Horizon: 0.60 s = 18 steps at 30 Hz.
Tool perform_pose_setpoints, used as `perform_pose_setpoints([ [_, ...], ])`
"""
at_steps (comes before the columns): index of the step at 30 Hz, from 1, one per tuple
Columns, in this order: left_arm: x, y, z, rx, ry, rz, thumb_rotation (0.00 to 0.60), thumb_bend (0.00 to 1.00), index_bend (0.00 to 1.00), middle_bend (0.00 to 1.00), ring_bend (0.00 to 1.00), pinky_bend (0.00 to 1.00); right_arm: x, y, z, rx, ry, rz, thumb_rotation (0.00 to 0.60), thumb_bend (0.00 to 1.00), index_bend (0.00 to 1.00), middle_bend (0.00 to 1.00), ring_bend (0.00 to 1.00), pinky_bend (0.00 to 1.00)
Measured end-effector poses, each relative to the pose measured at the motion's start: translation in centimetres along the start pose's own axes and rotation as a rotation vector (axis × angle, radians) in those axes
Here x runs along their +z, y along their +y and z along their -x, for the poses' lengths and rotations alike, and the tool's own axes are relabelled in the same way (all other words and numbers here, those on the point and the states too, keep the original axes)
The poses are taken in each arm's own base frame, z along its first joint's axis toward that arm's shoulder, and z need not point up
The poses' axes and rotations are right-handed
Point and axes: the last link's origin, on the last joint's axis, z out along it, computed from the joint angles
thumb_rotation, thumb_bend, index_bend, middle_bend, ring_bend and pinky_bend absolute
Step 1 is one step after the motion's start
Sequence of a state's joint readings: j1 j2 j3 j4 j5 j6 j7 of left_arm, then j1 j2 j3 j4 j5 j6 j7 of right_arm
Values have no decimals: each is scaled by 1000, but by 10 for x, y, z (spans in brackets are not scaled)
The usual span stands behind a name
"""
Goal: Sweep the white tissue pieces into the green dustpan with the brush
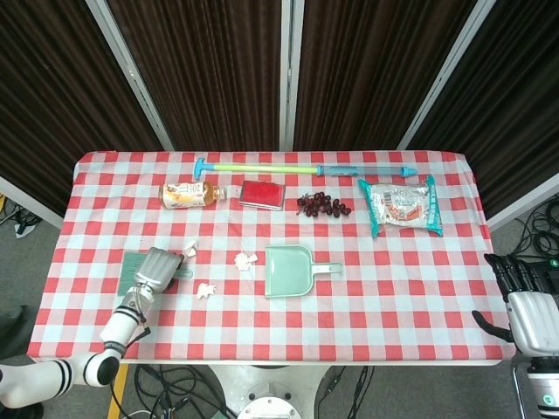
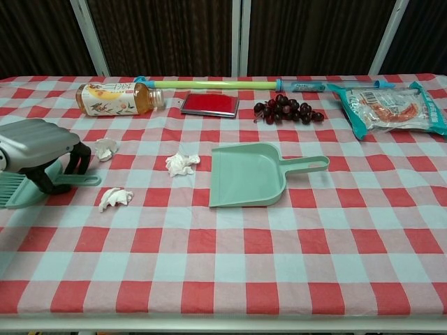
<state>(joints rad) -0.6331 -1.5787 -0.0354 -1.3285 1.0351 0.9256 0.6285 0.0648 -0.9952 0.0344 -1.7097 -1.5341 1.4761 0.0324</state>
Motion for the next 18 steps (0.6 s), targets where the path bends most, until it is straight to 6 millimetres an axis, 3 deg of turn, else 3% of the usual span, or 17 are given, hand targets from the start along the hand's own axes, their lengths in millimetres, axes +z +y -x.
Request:
perform_pose_setpoints([
  [11,-1,-1,3,-8,19,24,600,380,491,533,752,906,-2,-3,0,-2,-7,1,600,122,0,106,0,68],
  [18,-8,-9,-10,-62,118,69,600,410,503,544,753,906,0,-6,4,0,-38,-7,600,143,13,142,0,68],
])
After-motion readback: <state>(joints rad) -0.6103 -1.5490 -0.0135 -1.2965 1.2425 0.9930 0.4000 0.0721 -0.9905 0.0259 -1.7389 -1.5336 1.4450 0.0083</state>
